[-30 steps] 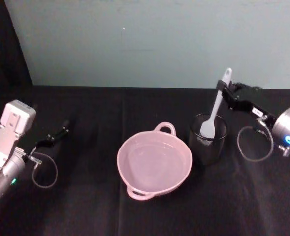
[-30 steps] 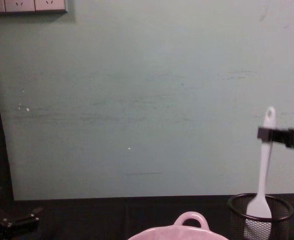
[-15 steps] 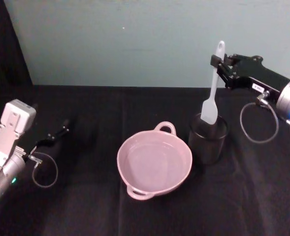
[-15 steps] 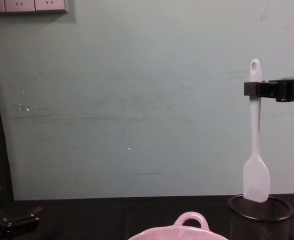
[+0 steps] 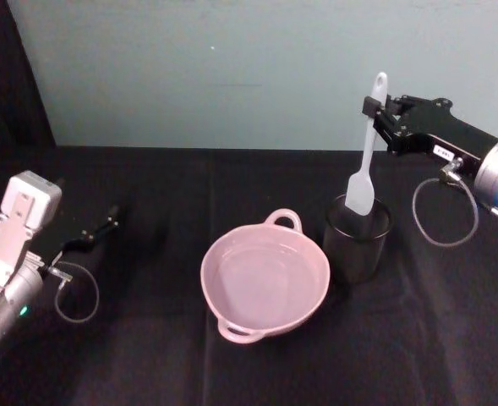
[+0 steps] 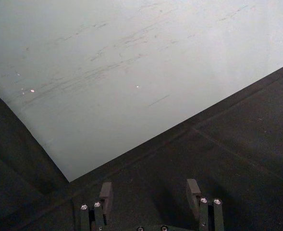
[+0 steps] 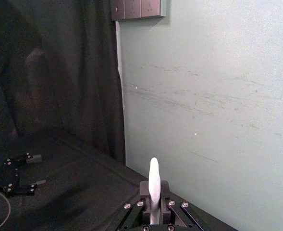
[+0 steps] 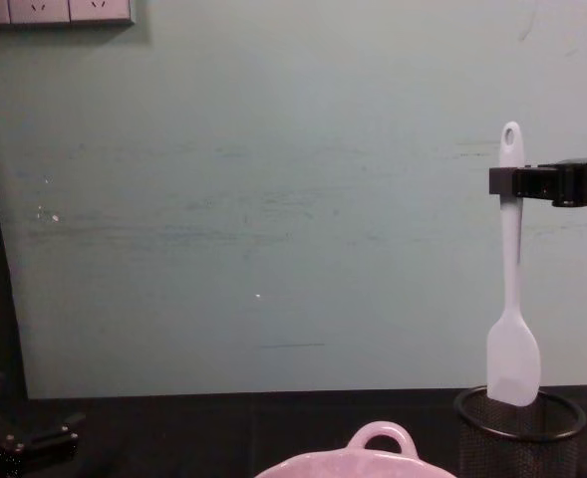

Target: Use the one hand to pick up the spoon and stir the clear water in the bowl.

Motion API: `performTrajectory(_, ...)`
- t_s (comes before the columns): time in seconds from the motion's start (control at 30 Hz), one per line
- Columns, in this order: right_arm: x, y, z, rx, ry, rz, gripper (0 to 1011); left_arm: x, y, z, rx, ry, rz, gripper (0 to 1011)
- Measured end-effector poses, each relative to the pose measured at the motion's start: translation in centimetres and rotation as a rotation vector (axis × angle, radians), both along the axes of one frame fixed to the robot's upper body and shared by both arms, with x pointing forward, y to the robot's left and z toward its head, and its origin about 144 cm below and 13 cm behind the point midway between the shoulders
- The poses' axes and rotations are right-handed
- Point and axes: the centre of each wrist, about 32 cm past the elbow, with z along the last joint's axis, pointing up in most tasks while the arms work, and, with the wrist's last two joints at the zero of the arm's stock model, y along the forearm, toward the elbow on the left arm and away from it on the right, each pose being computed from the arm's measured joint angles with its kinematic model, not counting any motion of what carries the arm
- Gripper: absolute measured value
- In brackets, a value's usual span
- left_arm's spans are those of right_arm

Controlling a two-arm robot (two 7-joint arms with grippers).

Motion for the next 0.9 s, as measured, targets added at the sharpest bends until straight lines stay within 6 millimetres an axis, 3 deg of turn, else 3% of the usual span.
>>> performTrajectory(0.9, 0.02, -0.03, -0.11, 0.004, 0.002, -0.001, 120, 0.0, 0.0, 0.0, 0.0, 0.0, 0.0, 1005)
